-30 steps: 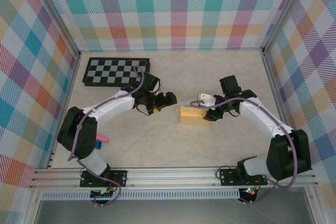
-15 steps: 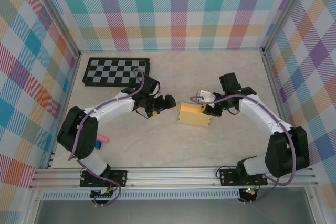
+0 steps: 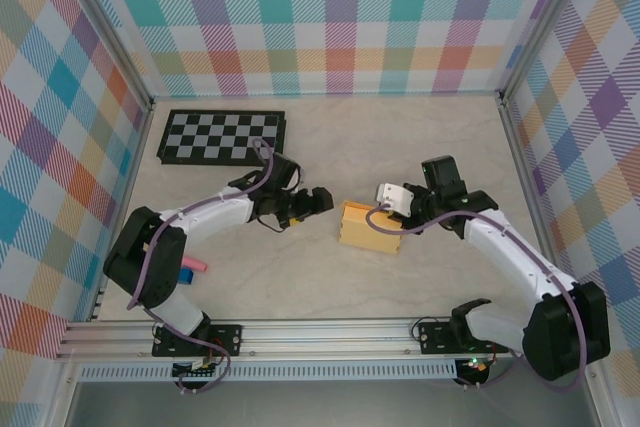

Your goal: Fold the paper box

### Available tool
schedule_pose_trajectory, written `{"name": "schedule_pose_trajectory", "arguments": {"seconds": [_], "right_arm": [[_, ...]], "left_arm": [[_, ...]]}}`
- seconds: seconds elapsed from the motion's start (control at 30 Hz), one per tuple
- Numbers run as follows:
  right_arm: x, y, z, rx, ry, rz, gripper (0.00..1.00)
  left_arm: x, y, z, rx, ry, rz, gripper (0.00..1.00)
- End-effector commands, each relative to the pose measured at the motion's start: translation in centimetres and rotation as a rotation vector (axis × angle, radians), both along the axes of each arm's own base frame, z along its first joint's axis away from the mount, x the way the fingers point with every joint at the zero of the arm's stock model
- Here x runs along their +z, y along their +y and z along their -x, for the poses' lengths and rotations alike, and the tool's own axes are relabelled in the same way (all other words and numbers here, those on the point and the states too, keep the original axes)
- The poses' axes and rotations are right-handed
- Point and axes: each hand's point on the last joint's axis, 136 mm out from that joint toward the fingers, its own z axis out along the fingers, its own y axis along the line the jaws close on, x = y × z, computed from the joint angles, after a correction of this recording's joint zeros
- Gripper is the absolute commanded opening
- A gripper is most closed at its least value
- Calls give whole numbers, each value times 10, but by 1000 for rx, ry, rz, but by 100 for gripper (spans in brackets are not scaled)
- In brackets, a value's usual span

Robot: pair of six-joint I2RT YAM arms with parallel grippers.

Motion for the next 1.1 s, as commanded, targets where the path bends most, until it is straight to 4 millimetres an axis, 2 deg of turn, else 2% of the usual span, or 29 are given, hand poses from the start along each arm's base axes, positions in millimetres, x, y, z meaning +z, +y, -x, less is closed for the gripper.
{"name": "schedule_pose_trajectory", "arguments": {"seconds": [0.0,0.17,0.27,0.33,0.4,0.53,0.6,0.7,0.83,1.07], "right_arm": [[3,-2,-9,-39,-82,23,0],[25,0,-27,-124,-155,46,0],[30,-2,-39,-234,-133,80,0],[36,-6,-49,-360,-95,53,0],[37,0,-45,-370,-34,7,0],[35,8,-40,-396,34,-62,0],[30,9,-38,-402,48,-74,0],[23,11,-34,-394,58,-90,0],[16,10,-32,-390,73,-71,0],[14,10,-32,-408,86,-90,0]], "left_arm": [[37,4,-13,25,-110,50,92],[57,24,-22,90,-127,17,93],[65,23,-26,48,-187,13,92],[73,12,-34,-19,-290,48,92],[72,6,-40,-49,-407,58,92],[90,-18,-50,-154,-731,126,94],[91,-28,-56,-196,-810,137,95],[85,-47,-62,-280,-835,143,95],[82,-56,-73,-290,-869,142,94],[77,-81,-59,-403,-857,258,79]]}}
